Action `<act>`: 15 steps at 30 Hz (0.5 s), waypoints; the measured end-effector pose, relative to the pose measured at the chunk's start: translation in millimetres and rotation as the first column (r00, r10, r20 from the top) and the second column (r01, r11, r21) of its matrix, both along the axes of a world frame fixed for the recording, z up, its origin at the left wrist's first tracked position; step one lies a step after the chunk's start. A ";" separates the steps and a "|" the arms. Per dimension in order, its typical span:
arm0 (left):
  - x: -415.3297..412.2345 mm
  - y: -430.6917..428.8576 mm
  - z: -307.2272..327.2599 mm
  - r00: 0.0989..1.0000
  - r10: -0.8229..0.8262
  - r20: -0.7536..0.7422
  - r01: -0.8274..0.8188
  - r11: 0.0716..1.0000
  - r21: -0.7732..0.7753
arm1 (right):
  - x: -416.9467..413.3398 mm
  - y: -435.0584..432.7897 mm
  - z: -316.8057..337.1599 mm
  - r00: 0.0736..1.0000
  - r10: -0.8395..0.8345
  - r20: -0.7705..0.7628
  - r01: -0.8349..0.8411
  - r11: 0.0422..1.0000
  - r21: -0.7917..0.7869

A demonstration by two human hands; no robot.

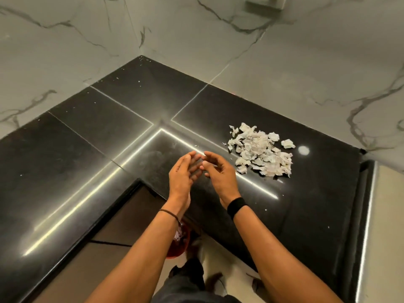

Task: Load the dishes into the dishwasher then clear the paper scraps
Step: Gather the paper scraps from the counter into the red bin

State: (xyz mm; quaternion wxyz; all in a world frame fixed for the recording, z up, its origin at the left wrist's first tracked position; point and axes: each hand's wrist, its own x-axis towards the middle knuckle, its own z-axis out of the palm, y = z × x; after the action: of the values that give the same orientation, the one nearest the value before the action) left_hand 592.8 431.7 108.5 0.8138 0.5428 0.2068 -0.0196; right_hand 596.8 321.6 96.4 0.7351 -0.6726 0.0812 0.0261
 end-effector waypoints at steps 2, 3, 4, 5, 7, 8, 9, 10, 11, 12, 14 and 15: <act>19.1 9.2 -2.9 0.999 0.052 -0.004 -0.053 0.997 -0.058 | 26.6 6.2 -4.4 1.000 0.011 0.017 -0.009 0.996 -0.088; 31.3 14.7 -5.8 0.997 0.074 -0.011 -0.075 0.993 -0.089 | 43.6 9.6 -9.0 1.000 0.011 0.025 -0.007 0.987 -0.161; 41.8 19.3 -8.0 0.996 0.088 -0.018 -0.090 0.990 -0.113 | 59.0 12.3 -12.8 0.999 0.015 0.031 -0.007 0.971 -0.240; 53.7 24.6 -11.7 0.995 0.097 -0.028 -0.100 0.986 -0.132 | 76.0 15.7 -16.7 0.999 0.018 0.032 -0.006 0.945 -0.328; 72.1 33.0 -17.4 0.994 0.101 -0.045 -0.107 0.980 -0.167 | 103.0 19.0 -24.8 0.999 0.039 0.025 -0.020 0.861 -0.508; 83.0 37.7 -20.9 0.993 0.101 -0.055 -0.109 0.977 -0.181 | 116.3 21.1 -31.0 0.998 0.061 0.013 -0.041 0.802 -0.596; 92.4 41.2 -23.3 0.993 0.098 -0.062 -0.108 0.976 -0.190 | 125.8 22.4 -36.5 0.996 0.092 -0.002 -0.069 0.739 -0.670; 102.2 45.0 -26.8 0.993 0.090 -0.071 -0.103 0.975 -0.198 | 134.0 24.0 -43.6 0.993 0.120 -0.017 -0.095 0.680 -0.727; 110.1 48.0 -29.7 0.994 0.081 -0.078 -0.095 0.974 -0.207 | 138.7 24.4 -49.9 0.989 0.143 -0.026 -0.111 0.624 -0.773; 116.5 50.3 -32.2 0.994 0.075 -0.082 -0.091 0.972 -0.216 | 140.6 24.3 -54.9 0.987 0.160 -0.018 -0.108 0.579 -0.808; 130.3 53.9 -38.5 0.994 0.056 -0.091 -0.076 0.971 -0.226 | 142.5 25.5 -61.0 0.984 0.175 0.034 -0.067 0.539 -0.840; 136.3 54.2 -42.0 0.994 0.047 -0.095 -0.067 0.972 -0.224 | 142.7 26.5 -62.4 0.982 0.181 0.057 -0.047 0.520 -0.853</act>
State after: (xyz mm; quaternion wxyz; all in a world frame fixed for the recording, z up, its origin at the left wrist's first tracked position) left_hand 729.1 486.0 66.6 0.8607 0.4387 0.2546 -0.0439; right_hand 739.5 348.1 34.0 0.3163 -0.9485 -0.0119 -0.0152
